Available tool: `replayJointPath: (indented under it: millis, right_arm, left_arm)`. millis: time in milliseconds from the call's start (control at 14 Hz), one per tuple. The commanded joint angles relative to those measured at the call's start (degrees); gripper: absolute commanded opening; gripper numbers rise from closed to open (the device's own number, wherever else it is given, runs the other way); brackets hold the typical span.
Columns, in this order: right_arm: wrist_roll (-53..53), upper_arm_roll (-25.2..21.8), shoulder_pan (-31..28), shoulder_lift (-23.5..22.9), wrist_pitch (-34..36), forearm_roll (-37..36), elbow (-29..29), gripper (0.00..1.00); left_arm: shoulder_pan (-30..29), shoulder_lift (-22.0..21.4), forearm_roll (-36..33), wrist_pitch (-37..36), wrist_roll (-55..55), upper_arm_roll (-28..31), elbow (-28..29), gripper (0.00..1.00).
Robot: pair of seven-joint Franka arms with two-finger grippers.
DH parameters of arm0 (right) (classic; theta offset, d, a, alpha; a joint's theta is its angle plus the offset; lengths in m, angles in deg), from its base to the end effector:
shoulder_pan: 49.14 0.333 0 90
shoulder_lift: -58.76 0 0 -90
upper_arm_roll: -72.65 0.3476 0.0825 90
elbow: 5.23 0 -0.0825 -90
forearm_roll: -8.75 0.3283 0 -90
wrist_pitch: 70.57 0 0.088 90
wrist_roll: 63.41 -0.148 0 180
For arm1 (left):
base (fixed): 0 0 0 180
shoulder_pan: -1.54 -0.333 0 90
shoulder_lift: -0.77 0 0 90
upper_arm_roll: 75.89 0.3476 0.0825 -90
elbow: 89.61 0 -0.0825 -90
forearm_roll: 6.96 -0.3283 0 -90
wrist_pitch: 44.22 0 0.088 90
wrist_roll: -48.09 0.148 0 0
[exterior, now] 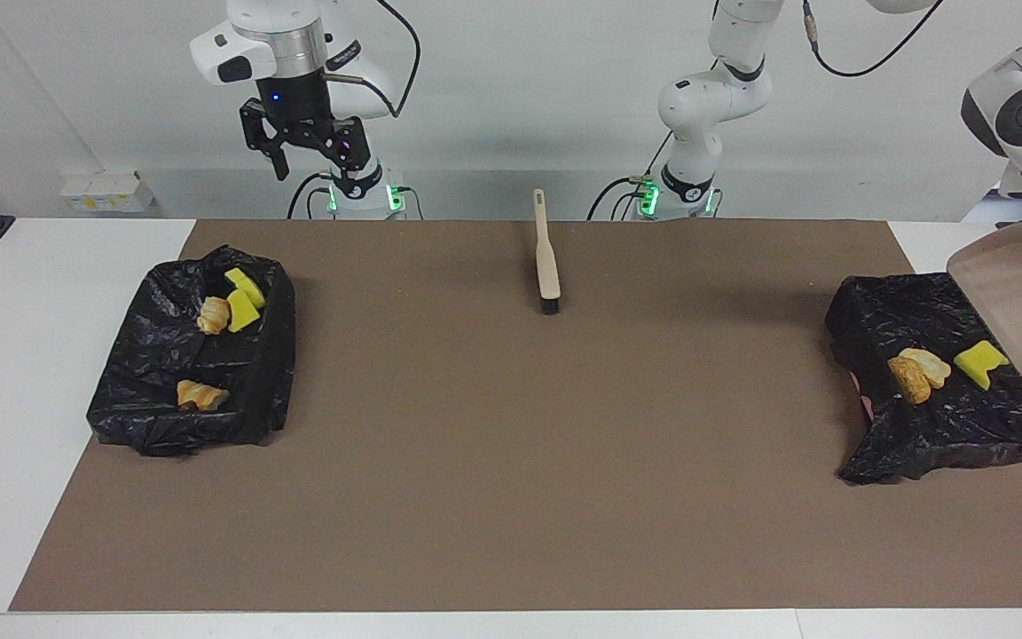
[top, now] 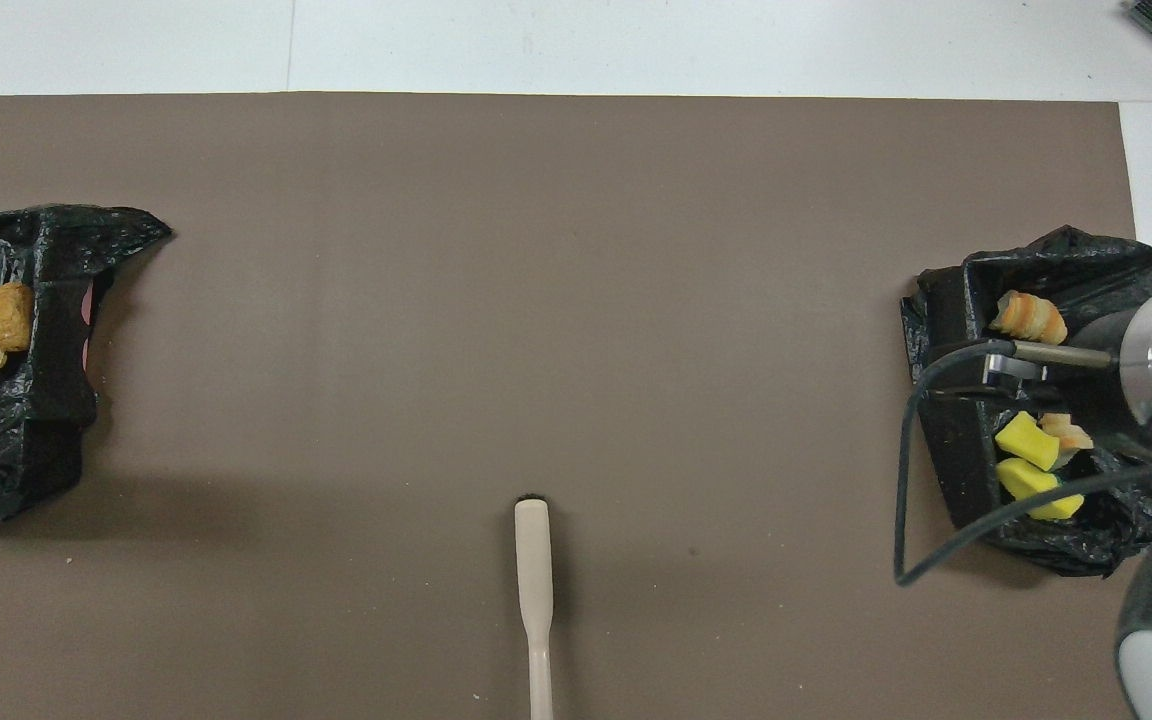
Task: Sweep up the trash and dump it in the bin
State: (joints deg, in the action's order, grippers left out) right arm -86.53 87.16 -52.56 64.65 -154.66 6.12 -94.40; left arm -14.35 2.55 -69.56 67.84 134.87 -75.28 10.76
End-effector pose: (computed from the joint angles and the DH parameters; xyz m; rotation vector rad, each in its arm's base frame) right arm 0.4453 0.0879 0.6596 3.0583 -0.3317 0.0483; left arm 0.5065 0.2463 0.6138 -1.5631 1.5805 0.8834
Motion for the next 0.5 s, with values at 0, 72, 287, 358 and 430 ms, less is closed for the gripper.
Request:
replayJointPath:
  millis: [0, 72, 287, 358, 430]
  right_arm:
    - [4.55, 0.34, -0.97, -4.31, 4.01, -1.23, 6.28, 1.00]
    - [5.79, -0.09, -1.06, -4.49, 4.10, -1.23, 6.55, 1.00]
    - [6.33, -1.24, -1.06, -4.57, 4.19, -1.23, 6.55, 1.00]
    - [6.33, -1.59, -1.06, -4.57, 4.11, -1.06, 6.55, 1.00]
    - [6.33, -1.68, -1.06, -4.57, 4.10, -1.06, 6.55, 1.00]
  left_arm:
    - [2.69, -1.44, -2.25, -4.45, -2.82, 0.53, 1.31, 0.00]
    - [3.75, -1.70, -3.48, -7.00, -5.63, 0.44, 1.48, 0.00]
    - [9.28, -2.14, -3.84, -15.79, -11.18, 0.44, 1.93, 0.00]
    - [9.99, -2.14, -5.49, -17.47, -11.63, 0.53, 1.84, 0.00]
    - [11.04, -2.14, -9.25, -18.35, -11.63, 0.44, 1.84, 0.00]
